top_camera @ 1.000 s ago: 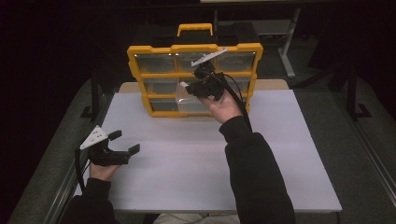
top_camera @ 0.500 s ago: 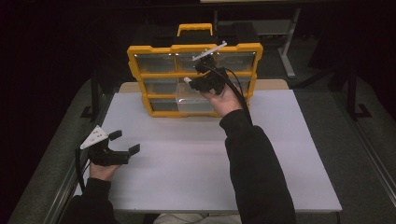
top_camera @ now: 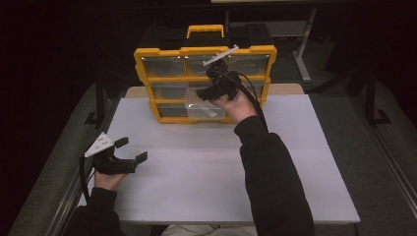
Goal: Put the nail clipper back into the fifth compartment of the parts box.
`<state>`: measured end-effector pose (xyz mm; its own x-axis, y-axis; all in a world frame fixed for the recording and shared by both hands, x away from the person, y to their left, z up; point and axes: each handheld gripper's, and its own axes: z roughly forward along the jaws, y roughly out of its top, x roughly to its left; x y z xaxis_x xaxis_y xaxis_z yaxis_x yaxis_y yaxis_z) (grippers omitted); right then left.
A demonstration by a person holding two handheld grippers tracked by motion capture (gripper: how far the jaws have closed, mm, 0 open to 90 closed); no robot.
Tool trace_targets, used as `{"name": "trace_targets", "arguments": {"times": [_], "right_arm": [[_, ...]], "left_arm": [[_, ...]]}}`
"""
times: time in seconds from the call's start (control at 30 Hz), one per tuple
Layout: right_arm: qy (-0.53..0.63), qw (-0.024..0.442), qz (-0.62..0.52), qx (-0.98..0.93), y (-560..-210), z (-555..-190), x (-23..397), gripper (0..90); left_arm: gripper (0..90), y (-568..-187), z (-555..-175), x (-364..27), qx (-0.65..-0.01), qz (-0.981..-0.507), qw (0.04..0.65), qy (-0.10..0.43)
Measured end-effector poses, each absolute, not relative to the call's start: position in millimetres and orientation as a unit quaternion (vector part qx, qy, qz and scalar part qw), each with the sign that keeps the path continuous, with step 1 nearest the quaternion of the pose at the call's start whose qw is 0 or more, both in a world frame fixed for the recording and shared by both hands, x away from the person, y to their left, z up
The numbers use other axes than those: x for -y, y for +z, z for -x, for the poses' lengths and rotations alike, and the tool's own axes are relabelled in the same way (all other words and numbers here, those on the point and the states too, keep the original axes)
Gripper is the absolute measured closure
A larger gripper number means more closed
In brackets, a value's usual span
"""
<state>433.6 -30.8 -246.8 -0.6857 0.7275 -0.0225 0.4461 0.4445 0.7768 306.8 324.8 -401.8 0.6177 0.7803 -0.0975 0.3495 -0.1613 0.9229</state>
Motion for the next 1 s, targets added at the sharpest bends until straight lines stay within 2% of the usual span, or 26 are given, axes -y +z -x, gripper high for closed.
{"name": "trace_targets", "arguments": {"times": [0.17,0.33,1.0], "right_arm": [[0.389,0.172,-0.354,-0.833,-249,-432,33,0.0],[0.411,0.151,-0.36,-0.824,-256,-428,39,0.0],[0.422,0.135,-0.342,-0.829,-268,-406,58,0.0]], "left_arm": [[0.0,-402,-307,-326,-0.387,-0.733,0.52,0.207],[0.0,-402,-307,-325,-0.386,-0.733,0.52,0.208],[0.0,-403,-307,-324,-0.387,-0.734,0.518,0.207]]}}
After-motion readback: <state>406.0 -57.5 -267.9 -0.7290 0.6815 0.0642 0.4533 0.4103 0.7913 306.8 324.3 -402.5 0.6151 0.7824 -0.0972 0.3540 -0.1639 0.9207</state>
